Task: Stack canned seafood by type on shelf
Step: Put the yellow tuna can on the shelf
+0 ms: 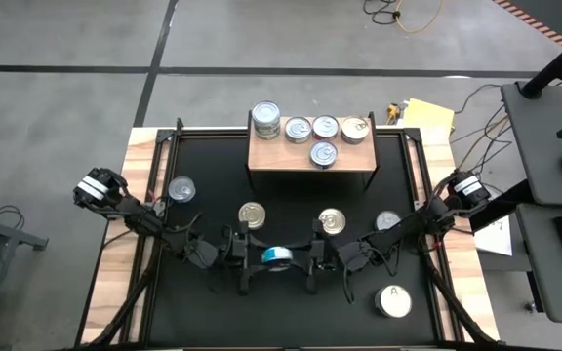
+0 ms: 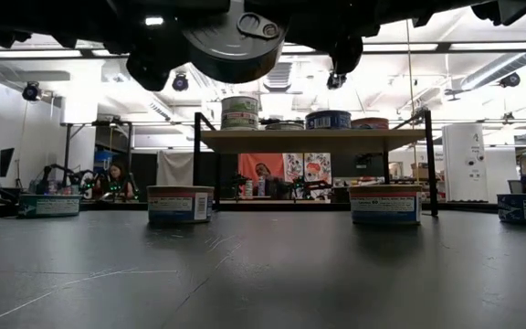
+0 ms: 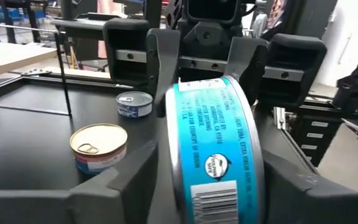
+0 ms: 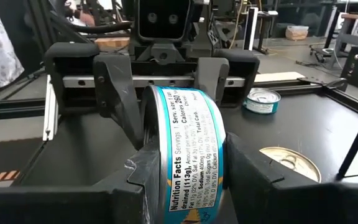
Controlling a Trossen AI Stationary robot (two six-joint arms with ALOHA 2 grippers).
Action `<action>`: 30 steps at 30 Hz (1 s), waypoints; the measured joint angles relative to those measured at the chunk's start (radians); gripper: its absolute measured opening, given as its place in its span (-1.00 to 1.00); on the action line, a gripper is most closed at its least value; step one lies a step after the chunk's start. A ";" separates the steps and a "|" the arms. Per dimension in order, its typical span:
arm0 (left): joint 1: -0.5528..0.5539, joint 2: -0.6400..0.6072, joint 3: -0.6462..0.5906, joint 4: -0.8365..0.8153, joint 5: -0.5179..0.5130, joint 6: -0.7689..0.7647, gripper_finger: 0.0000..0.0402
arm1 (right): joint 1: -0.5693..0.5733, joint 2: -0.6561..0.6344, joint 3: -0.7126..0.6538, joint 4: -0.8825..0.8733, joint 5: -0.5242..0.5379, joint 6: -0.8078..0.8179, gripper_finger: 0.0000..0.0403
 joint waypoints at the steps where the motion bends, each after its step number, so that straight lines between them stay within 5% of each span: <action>1: 0.002 0.004 0.002 0.001 -0.001 -0.005 -0.06 | 0.000 0.000 0.000 -0.001 -0.001 0.000 -0.35; 6: 0.005 0.011 0.002 0.002 -0.005 -0.025 -0.42 | -0.001 0.000 0.000 -0.007 0.011 -0.017 -0.35; 18: 0.017 -0.009 -0.005 -0.019 -0.027 -0.219 -0.42 | -0.001 -0.032 0.000 -0.015 0.004 -0.002 0.38; 26: 0.018 -0.199 -0.091 -0.014 0.080 -0.440 -0.42 | 0.007 -0.229 0.002 -0.224 0.000 0.022 0.52; 30: 0.033 -0.336 -0.136 -0.009 0.189 -0.677 -0.42 | 0.044 -0.282 0.002 -0.232 -0.005 -0.115 0.49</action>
